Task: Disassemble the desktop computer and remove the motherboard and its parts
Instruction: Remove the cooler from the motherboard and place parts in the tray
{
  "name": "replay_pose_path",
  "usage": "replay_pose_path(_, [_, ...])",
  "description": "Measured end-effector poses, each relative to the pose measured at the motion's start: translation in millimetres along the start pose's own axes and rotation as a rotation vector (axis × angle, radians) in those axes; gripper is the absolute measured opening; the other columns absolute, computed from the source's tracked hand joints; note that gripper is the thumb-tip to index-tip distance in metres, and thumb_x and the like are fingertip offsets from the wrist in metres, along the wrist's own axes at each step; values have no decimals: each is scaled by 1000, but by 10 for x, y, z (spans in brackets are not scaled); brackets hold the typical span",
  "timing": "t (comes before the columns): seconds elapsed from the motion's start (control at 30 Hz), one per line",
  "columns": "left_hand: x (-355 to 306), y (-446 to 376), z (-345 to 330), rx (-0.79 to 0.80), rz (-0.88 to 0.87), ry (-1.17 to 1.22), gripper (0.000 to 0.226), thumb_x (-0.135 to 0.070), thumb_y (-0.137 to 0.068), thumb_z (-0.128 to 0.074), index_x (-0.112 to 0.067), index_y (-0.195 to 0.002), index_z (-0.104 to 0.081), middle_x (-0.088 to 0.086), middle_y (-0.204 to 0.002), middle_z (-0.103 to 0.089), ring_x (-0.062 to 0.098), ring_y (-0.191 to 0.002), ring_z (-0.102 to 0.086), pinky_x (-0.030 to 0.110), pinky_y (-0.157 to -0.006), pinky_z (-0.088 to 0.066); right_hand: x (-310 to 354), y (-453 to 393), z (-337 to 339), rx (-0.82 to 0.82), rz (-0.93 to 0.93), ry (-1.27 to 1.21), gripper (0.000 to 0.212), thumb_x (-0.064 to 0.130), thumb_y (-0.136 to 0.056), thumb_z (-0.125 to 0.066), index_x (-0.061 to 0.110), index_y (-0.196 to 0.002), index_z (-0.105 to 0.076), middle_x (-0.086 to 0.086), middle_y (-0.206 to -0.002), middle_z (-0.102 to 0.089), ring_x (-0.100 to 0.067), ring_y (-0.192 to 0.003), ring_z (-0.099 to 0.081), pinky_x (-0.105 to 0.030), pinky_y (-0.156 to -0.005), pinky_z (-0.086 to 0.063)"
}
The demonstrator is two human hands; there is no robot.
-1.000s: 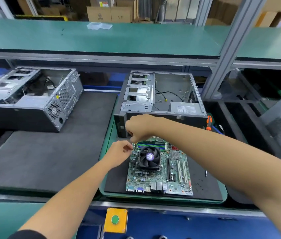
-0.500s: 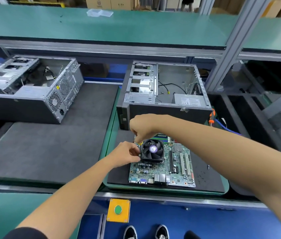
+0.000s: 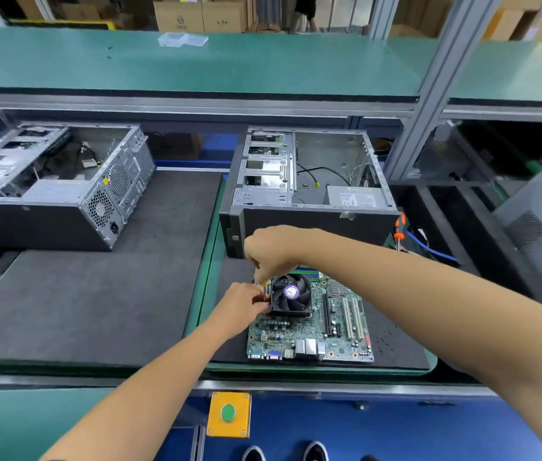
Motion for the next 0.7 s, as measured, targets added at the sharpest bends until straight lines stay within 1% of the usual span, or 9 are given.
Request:
replay_pose_path(0.07, [-14,-18,4,4,-4,-9,5,-18,-85,-70,-15,-84,-74,3,-87,-70,17,-77,-65,29,-75,-52,-10,9,5,-4,-2,22,45,26,-79,-68,13,-54,-33,-2,-52,-33,-20,-48,-29,-29,-48,-26])
replay_pose_path(0.17, [-56,-28,-2,25,-24,-52,11,-18,-85,-68,-20,-74,-70,2,-80,-69,16,-72,-63,27,-70,-50,-32,22,-6,1,-9,19,44,25,-79,-67,12,-53,-34,-2,-51,-31,-21,-48,-27,-28,-47,-24])
replay_pose_path(0.23, [-56,-19,-4,23,-29,-55,13,-17,-85,-67,-22,-73,-67,1,-79,-69,16,-72,-63,28,-68,-50,-43,33,-6,2,-13,10,44,24,-79,-66,12,-53,-33,-2,-51,-30,-21,-49,-25,-28,-48,-22])
replay_pose_path(0.3, [-46,-12,-3,14,-23,-42,8,-16,-86,-66,-17,-78,-67,4,-80,-68,20,-73,-63,31,-69,-50,-39,37,8,0,-10,-12,45,23,-79,-66,12,-53,-31,-2,-52,-28,-21,-50,-23,-29,-49,-21])
replay_pose_path(0.37, [-43,-7,-10,17,-23,-40,7,-17,-87,-66,-17,-80,-66,4,-79,-67,20,-71,-62,31,-67,-49,-19,32,25,1,-5,-23,45,21,-79,-65,12,-53,-30,-3,-51,-26,-21,-51,-22,-30,-50,-20])
replay_pose_path(0.43, [-48,-9,-8,24,-29,-51,9,-17,-88,-66,-18,-78,-65,3,-78,-66,19,-69,-62,28,-63,-48,1,24,35,3,-5,-22,45,22,-79,-66,13,-54,-30,-2,-52,-29,-22,-51,-26,-29,-51,-23])
replay_pose_path(0.57, [-55,-10,-18,41,-26,-77,15,-18,-88,-64,-5,-83,-70,10,-85,-69,26,-74,-64,37,-71,-53,18,31,33,0,-9,4,44,24,-81,-66,13,-55,-33,-1,-53,-34,-20,-49,-29,-29,-49,-26])
replay_pose_path(0.63, [-66,-3,-29,47,-27,-96,19,-18,-88,-63,0,-83,-69,13,-85,-69,28,-74,-63,38,-72,-52,36,41,35,0,-6,23,44,25,-80,-66,13,-54,-34,-2,-53,-34,-20,-49,-30,-29,-48,-26])
replay_pose_path(0.7, [-73,3,-24,43,-23,-118,20,-18,-89,-62,0,-83,-69,13,-83,-68,28,-72,-62,37,-69,-51,56,50,42,0,-3,35,43,25,-80,-66,13,-53,-35,-2,-53,-35,-21,-49,-30,-28,-48,-27])
Point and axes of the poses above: each hand's wrist, its own y-axis away from the middle knuckle, its own z-axis out of the back of the hand, x = y × z, the point moved 10 cm from there along -y, towards the middle knuckle
